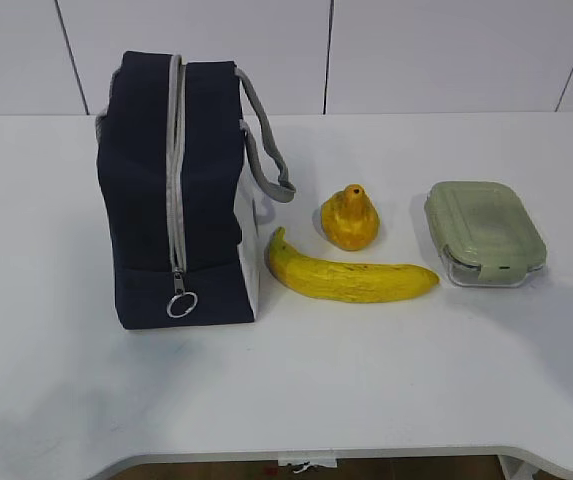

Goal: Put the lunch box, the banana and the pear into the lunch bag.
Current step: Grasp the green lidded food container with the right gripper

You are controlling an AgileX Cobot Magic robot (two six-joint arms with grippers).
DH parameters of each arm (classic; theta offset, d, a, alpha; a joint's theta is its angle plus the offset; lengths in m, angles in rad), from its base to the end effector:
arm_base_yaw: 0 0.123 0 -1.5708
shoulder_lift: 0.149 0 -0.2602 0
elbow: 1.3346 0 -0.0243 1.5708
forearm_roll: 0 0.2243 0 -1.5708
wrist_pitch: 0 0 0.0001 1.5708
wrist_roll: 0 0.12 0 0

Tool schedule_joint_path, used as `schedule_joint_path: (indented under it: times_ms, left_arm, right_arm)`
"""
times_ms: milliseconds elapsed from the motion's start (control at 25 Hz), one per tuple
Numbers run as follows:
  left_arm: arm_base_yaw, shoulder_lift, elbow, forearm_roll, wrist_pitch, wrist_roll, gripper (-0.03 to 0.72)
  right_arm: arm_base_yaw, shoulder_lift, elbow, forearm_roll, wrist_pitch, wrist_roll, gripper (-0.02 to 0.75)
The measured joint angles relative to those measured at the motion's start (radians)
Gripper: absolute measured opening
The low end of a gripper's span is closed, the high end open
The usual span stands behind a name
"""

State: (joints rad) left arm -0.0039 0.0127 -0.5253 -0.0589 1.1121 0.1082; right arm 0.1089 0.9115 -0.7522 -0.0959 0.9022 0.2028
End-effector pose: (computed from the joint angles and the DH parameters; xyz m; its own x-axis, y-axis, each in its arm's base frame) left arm 0.0190 -0.0064 0.2528 -0.4838 0.0838 -0.8711 0.0899 0.9949 0.0457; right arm 0.1657 0.0090 0.2592 -0.8222 0.0533 -0.5667 0.0516 0.9985 0.0190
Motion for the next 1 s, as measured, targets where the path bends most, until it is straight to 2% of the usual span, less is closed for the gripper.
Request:
schedule_joint_path:
  times_ms: [160,280,480,760,1000]
  left_arm:
    - [0.000,0.000,0.000,0.000,0.000,0.000,0.244]
    - [0.000,0.000,0.000,0.000,0.000,0.000,0.244]
    - [0.000,0.000,0.000,0.000,0.000,0.000,0.244]
    - [0.000,0.000,0.000,0.000,0.000,0.000,0.244]
    - [0.000,0.000,0.000,0.000,0.000,0.000,0.244]
  right_arm:
    - [-0.004,0.120,-0.074,-0.011,-0.019,0.000,0.272]
    - [-0.040,0.192,-0.127,-0.011,-0.024,0.001,0.272]
    - [-0.183,0.258,-0.200,0.014,-0.037,-0.055,0.272]
    - [-0.408,0.358,-0.265,0.282,-0.032,-0.317,0.272]
    - [-0.543,0.503,-0.331,0.577,0.062,-0.593,0.272]
